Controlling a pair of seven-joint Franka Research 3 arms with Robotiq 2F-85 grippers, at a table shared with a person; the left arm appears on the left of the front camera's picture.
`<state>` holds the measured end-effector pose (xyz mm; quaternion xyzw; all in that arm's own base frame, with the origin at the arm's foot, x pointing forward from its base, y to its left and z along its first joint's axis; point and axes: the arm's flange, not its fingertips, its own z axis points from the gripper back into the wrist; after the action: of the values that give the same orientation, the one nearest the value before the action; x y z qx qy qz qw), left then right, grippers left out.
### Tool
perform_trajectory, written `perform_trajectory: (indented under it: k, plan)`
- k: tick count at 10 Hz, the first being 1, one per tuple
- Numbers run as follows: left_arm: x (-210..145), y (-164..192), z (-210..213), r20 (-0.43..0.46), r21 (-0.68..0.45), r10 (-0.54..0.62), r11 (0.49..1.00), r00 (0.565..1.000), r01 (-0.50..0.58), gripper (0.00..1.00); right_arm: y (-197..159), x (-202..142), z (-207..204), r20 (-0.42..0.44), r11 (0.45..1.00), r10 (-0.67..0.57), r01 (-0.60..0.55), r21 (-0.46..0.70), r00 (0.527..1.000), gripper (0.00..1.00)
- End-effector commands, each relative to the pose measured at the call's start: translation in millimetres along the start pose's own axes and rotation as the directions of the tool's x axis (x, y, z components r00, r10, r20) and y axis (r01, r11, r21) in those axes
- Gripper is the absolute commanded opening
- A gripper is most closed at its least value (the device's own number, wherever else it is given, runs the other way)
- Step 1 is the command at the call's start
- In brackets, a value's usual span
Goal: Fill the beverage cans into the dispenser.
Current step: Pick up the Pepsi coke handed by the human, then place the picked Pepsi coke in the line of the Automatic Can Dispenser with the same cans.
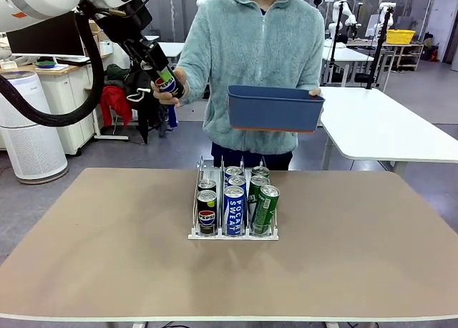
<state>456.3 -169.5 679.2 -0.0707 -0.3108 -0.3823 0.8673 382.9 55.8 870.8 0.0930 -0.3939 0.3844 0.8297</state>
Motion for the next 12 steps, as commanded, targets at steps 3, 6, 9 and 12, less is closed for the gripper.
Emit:
perform_trajectory:
  k: [3, 6, 9, 12]
  plan:
    - [1.6, -0.4, 2.1, 0.034, 0.003, 0.044, 0.999, 0.998, -0.044, 0.0, 1.2, -0.4, 0.1, -0.003, 1.0, 0.012, -0.012, 0.006, 1.0, 1.0]
    - [0.3, -0.2, 0.2, 0.001, -0.001, 0.001, 1.0, 1.0, -0.001, 0.0, 1.2, -0.4, 0.1, -0.003, 1.0, 0.012, -0.012, 0.006, 1.0, 1.0]
    - [0.3, -0.2, 0.2, 0.001, -0.001, 0.001, 1.0, 1.0, -0.001, 0.0, 1.2, -0.4, 0.1, -0.003, 1.0, 0.012, -0.012, 0.006, 1.0, 1.0]
    - [0.3, -0.2, 0.2, 0.001, -0.001, 0.001, 1.0, 1.0, -0.001, 0.0, 1.2, -0.4, 0.1, -0.003, 1.0, 0.012, -0.012, 0.006, 1.0, 1.0]
